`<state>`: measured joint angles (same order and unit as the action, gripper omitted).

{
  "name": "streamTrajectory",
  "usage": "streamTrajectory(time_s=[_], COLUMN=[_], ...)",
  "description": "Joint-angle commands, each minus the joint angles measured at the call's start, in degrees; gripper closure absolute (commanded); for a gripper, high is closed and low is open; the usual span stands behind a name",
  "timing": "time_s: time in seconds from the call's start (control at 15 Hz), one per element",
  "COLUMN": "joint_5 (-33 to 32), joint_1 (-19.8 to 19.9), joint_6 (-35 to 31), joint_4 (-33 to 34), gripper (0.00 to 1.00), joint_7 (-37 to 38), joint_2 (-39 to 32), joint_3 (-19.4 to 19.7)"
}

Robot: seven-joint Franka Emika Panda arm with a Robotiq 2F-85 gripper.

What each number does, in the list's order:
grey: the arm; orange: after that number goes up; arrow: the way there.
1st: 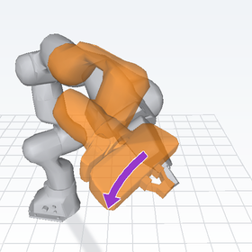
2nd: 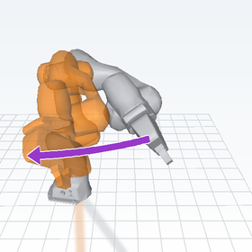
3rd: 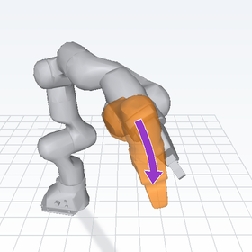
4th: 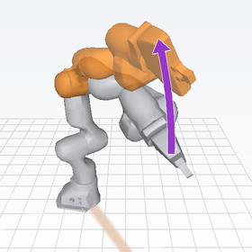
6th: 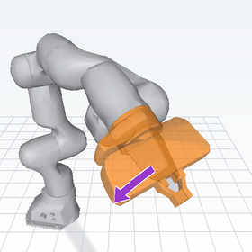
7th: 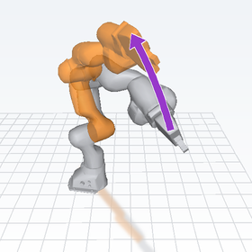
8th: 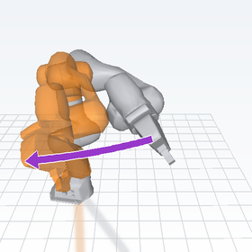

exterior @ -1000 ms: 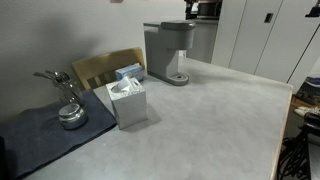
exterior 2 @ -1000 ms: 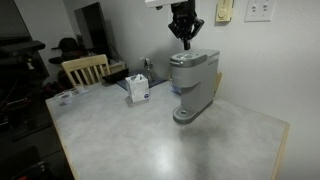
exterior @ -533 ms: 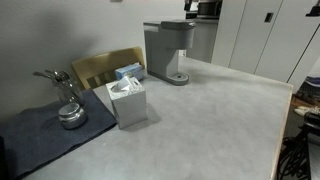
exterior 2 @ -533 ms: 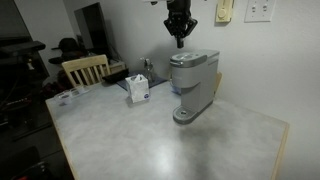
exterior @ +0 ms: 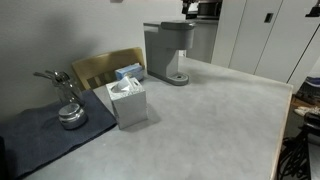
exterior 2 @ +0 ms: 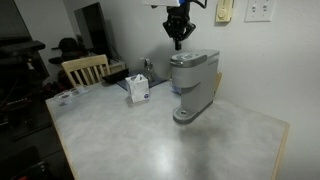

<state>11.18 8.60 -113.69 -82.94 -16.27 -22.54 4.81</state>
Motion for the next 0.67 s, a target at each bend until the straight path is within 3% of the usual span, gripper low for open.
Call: streamTrajectory(time_s=[0.0, 0.6], joint_5=[-0.3, -5.1], joint_1=[1.2, 0.9], joint_6=[-2.9, -7.1], joint_4=[-1.0, -2.6], gripper=[1.0, 1.0], joint_7=[-4.3, -9.0], joint_2=[-0.5, -0.6], joint_3=[-1.7, -2.1])
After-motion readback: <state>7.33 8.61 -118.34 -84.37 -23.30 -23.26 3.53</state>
